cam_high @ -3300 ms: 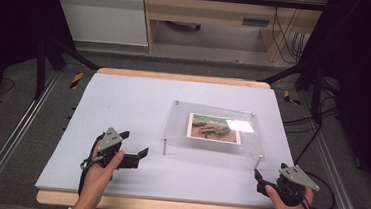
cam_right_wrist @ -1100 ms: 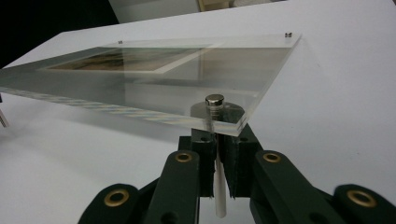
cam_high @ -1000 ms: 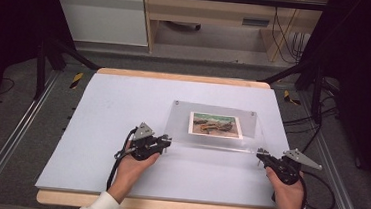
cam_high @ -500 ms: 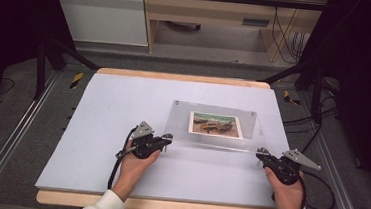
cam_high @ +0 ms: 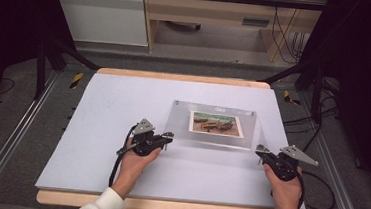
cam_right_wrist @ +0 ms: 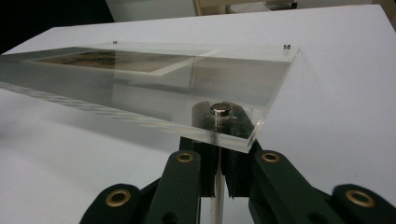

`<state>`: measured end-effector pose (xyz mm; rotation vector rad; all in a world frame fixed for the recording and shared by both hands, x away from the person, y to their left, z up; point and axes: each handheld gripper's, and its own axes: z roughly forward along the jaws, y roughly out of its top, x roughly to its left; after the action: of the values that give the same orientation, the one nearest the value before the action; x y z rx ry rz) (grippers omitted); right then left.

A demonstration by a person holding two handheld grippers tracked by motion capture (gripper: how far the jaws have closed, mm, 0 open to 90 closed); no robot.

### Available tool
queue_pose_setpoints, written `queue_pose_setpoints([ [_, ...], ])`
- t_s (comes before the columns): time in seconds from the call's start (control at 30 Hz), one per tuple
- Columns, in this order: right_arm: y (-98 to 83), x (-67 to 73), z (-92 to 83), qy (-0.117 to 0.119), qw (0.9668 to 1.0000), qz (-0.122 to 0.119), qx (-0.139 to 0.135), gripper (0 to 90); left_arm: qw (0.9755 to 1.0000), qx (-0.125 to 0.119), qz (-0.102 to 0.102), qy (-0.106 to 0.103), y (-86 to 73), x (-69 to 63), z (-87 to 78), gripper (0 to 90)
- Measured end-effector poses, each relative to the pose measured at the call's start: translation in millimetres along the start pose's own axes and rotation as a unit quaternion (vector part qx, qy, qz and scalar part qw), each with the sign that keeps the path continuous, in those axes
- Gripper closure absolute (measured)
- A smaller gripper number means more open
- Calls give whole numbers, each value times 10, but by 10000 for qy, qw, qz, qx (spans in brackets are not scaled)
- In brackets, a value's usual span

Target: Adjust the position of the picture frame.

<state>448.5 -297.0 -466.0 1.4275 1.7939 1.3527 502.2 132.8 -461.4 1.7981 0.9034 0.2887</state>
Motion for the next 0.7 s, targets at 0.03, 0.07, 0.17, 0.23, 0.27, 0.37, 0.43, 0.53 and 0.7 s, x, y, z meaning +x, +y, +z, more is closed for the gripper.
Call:
queue_pose_setpoints([
  [0.03, -9, 0, 2, -27, 10000, -33, 41, 844, 10000, 52, 63, 22, -2, -18, 23, 792],
  [0.07, -13, 0, 2, -32, 10000, -28, 46, 844, 10000, 52, 63, 22, -2, -18, 23, 792],
  [0.17, -16, -1, 2, -25, 10000, -16, 45, 842, 10000, -2, 27, 42, -6, -13, 37, 795],
  [0.23, -14, 1, 5, -14, 10000, -3, 45, 833, 10000, 10, 4, 52, -1, -5, 39, 830],
  [0.27, -14, 0, 8, 20, 10000, 39, 49, 821, 10000, 21, 11, 49, 0, 0, 40, 830],
  [0.37, -9, 0, 27, 74, 9999, 98, 76, 781, 10000, 47, 36, -6, -5, 15, 43, 837],
  [0.43, -4, 9, 29, 61, 9999, 82, 66, 810, 10000, 34, 34, -15, 2, 17, 39, 838],
  [0.53, 16, 12, 10, -33, 10000, 14, 42, 846, 10000, -41, 0, -2, 30, 12, 15, 841],
  [0.7, 82, 107, -58, 14, 10000, -48, -85, 849, 9999, -120, 72, -36, 100, 6, -135, 841],
])
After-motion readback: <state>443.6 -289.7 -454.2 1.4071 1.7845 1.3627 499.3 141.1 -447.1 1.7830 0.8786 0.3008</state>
